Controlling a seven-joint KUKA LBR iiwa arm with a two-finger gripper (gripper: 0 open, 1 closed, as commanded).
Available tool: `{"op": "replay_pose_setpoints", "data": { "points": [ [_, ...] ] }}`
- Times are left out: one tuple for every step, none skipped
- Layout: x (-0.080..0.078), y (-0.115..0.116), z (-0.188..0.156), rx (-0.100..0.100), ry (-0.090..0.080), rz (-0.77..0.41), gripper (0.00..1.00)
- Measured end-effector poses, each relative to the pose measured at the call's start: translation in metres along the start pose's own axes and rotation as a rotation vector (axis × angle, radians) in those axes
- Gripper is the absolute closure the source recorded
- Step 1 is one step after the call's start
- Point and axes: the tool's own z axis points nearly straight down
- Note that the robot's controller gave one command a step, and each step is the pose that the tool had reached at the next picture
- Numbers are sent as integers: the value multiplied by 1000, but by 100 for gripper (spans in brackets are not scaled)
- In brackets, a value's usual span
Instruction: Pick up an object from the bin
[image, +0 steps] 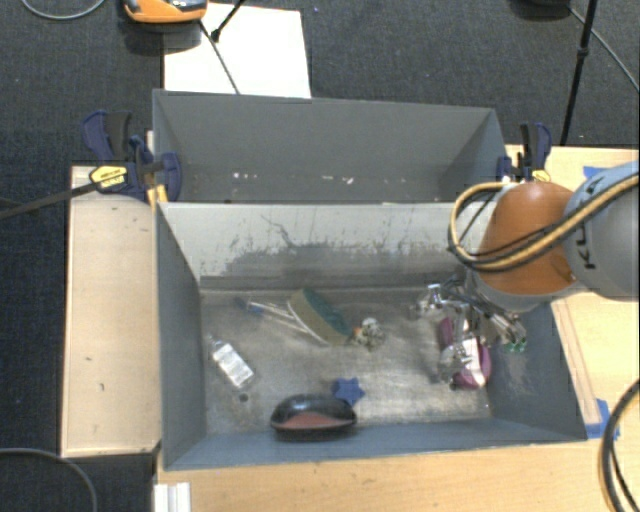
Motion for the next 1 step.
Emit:
{"op": "replay_pose_setpoints", "data": {
  "points": [
    [-11,85,-3,0,-2,-290,0]
  ]
}}
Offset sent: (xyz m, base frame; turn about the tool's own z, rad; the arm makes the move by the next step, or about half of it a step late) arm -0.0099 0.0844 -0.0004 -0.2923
